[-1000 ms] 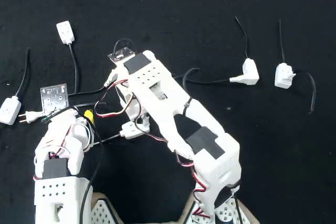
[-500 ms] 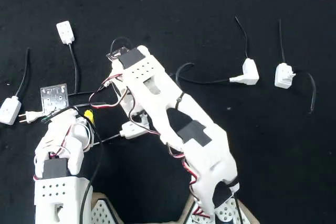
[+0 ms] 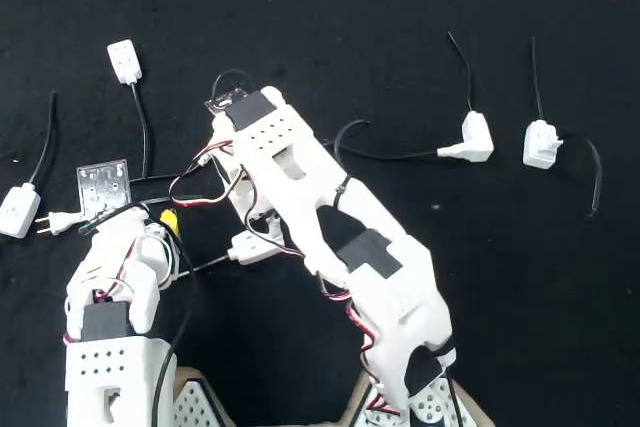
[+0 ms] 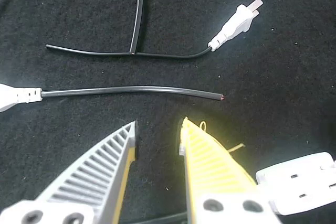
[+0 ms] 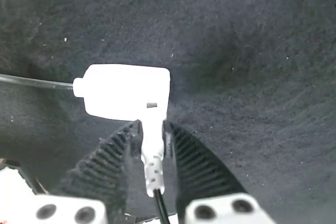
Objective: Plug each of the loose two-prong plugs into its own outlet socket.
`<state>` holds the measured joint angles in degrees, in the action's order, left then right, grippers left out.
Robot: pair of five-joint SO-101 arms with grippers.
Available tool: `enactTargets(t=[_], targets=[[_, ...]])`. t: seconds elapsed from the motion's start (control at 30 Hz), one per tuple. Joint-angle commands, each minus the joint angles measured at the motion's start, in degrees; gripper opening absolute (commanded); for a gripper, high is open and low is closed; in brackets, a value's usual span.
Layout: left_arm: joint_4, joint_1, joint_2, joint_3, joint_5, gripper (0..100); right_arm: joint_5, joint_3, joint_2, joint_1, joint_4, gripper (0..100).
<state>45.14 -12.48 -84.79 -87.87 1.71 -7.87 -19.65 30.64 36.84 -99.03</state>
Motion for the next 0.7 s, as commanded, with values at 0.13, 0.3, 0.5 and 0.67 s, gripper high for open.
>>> enactTargets(t=[0.13,0.3,0.5,0.67], targets=[[-0.26,-0.92,0.18,4.09,0.70,14,1.85,-5.41,4.62,-0.09,-1.32,1.1],[4.31,-0.92,-3.16,5.32,0.70,14,1.85,-6.55,5.05,0.26,-1.05,1.1],[10.29,-0.92,-18.29,2.07,0.70,14,1.67,-0.92,2.95,0.35,4.31,1.1],[9.05,-0.92,-17.93,1.36,0.62,14,1.67,13.32,-6.29,3.08,15.38,1.1]])
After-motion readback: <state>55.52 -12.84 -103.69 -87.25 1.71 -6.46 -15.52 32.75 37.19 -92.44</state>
